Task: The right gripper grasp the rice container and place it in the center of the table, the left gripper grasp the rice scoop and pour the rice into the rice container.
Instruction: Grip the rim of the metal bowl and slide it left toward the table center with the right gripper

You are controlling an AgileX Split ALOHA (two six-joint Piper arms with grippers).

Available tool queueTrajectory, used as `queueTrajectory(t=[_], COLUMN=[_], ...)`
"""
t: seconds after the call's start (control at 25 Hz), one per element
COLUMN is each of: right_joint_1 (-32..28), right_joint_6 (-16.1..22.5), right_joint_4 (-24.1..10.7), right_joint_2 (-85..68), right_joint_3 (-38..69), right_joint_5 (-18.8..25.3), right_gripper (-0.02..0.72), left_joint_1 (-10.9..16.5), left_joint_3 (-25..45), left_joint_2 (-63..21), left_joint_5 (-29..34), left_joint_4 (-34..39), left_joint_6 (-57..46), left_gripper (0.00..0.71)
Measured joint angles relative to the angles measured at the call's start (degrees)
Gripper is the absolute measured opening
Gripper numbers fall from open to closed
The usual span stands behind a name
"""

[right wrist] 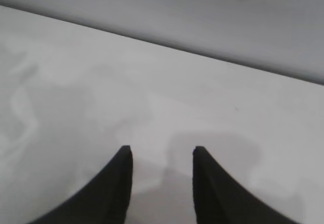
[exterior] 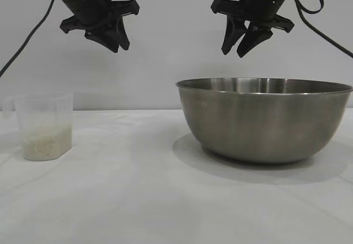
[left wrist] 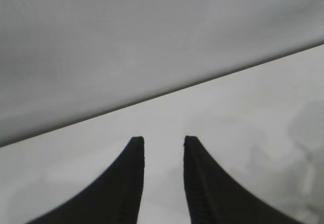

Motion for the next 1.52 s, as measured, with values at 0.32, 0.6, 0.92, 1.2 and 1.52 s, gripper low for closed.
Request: queueTrajectory(t=[0.32, 0.6, 0.92, 1.2, 1.52], right_joint_1=[0.0, 0.0, -1.13, -3.91, -4.01], right_joint_6=[0.0, -0.11, 3.23, 6.27, 8.89], right_joint_4=[0.0, 0.0, -5.58, -10.29, -15.01], right_joint_2=[0.0, 0.0, -7.15, -12.95, -16.07], right_joint_3=[0.0, 0.0, 0.0, 0.09, 12.78], right_joint_5=[0.0, 1.75, 13.28, 28.44, 30.09], right_gripper=[0.255, 0.255, 0.255, 0.255, 0.255], left_joint_1=[0.0, 0.0, 0.0, 0.0, 0.0], left_joint_3=[0.0, 0.0, 0.0, 0.0, 0.0], left_joint_2=[0.15, 0.15, 0.15, 0.15, 0.15], left_joint_5=[0.0, 0.25, 1.81, 2.82, 2.91], left_joint_4=[0.0, 0.0, 0.1, 0.21, 0.21], left_joint_6=[0.0, 0.0, 0.0, 0.0, 0.0], left_gripper=[0.16, 0.16, 0.16, 0.16, 0.16])
